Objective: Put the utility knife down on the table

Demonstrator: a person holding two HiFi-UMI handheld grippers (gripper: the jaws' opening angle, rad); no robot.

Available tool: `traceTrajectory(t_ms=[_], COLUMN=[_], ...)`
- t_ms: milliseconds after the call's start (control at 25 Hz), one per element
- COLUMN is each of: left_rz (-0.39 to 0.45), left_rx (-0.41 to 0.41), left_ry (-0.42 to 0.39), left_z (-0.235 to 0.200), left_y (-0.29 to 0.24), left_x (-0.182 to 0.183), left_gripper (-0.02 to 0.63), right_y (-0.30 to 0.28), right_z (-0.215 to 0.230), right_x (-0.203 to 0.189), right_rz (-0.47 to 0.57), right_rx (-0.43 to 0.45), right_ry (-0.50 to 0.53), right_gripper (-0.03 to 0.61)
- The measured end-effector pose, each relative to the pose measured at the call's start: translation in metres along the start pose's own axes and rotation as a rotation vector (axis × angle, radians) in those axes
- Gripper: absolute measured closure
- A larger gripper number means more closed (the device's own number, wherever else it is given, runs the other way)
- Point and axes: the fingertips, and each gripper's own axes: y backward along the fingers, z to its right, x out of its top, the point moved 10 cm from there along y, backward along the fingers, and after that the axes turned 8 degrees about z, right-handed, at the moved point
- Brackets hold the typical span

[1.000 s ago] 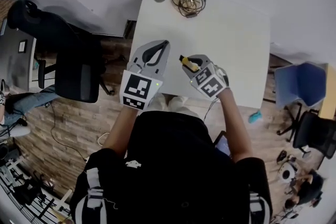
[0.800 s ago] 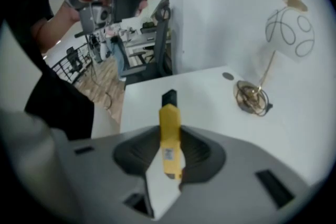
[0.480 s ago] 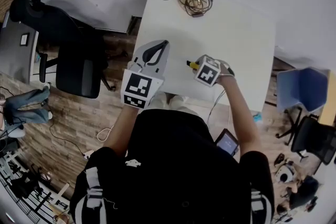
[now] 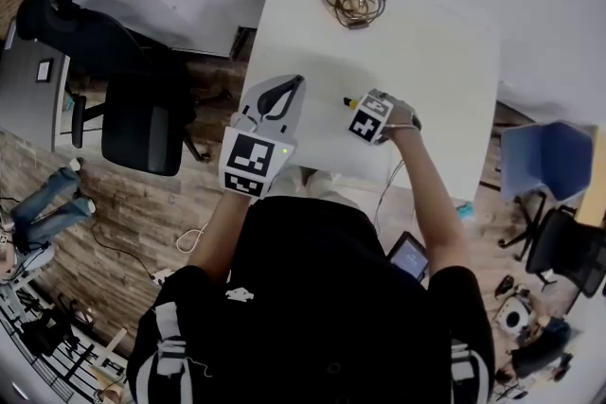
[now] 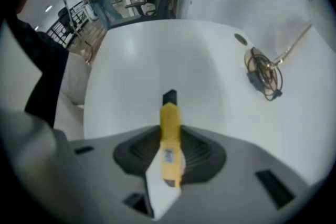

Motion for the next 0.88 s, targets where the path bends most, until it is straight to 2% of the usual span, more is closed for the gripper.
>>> traceTrajectory(t_ms=[120,360,880], left_rz=[-0.007,-0.016,-0.018], left_rx=[-0.004,-0.006,0.0], left_ry=[0.002,0.002,-0.003], left_z=[0.0,0.001,0.006], left_y=[0.0,0.001,0.008], left_x=[-0.003,-0.006,-0.008], left_gripper=[0.6,0.6,0.6], right_y=[-0.006,-0.015,-0.018], right_z=[-0.003,-0.008,-0.012], right_x=[0.0,0.0,-0.003], right_rz=[0.004,0.007,0.041], right_rx=[-0.017,0.002,0.011], right_ry=[0.001,-0.006,-0.07], right_gripper=[0.44,0.44,0.424])
